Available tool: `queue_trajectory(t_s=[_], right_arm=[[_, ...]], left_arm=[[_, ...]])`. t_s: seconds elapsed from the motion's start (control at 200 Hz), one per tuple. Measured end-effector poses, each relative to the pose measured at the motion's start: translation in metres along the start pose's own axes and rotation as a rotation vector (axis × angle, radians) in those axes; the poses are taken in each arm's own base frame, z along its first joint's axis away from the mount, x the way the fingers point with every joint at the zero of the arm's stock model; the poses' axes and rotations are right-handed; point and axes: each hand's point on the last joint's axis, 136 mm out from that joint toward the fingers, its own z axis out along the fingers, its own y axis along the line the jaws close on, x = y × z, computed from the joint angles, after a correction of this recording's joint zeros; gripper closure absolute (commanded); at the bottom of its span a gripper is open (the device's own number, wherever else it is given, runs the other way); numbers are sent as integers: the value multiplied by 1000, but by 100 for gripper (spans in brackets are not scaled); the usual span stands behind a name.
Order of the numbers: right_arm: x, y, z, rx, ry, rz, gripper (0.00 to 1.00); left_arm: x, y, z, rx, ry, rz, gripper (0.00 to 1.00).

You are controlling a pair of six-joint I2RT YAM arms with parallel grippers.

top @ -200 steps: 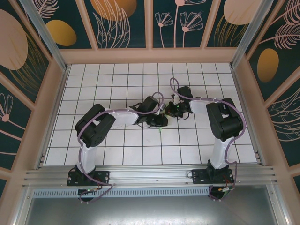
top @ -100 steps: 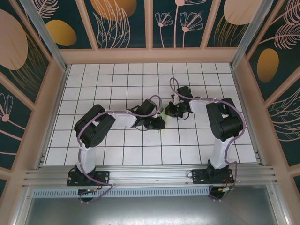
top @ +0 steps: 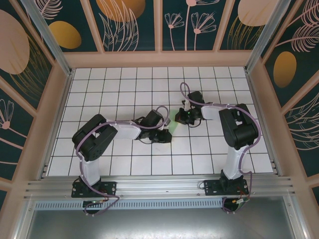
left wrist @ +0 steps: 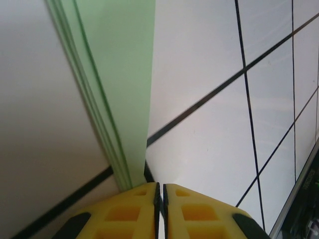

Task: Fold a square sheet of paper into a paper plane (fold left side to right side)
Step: Fold the wing for the fifth time at the center of the table, then pick up the paper plane at the center of the table.

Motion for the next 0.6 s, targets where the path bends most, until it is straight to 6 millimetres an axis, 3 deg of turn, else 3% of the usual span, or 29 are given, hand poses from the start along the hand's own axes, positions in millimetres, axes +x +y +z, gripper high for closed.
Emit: queue_trajectory(t_s=[0.215, 0.3, 0.355, 0.425, 0.595], right_arm=[[-5, 2, -2, 7, -8, -10, 100], [-13, 6, -5, 12, -32, -20, 91], [-19, 10, -10, 15, -58, -32, 84], [-27, 18, -23, 19, -104, -56, 74], [-49, 48, -75, 37, -282, -118, 54]], left_arm=[[16, 0, -11, -13, 23, -8, 87], [12, -8, -21, 1, -2, 7, 85], [5, -17, -32, 14, -40, 23, 85], [-10, -28, -52, 25, -116, 43, 77], [-59, -42, -113, -1, -379, 63, 58]])
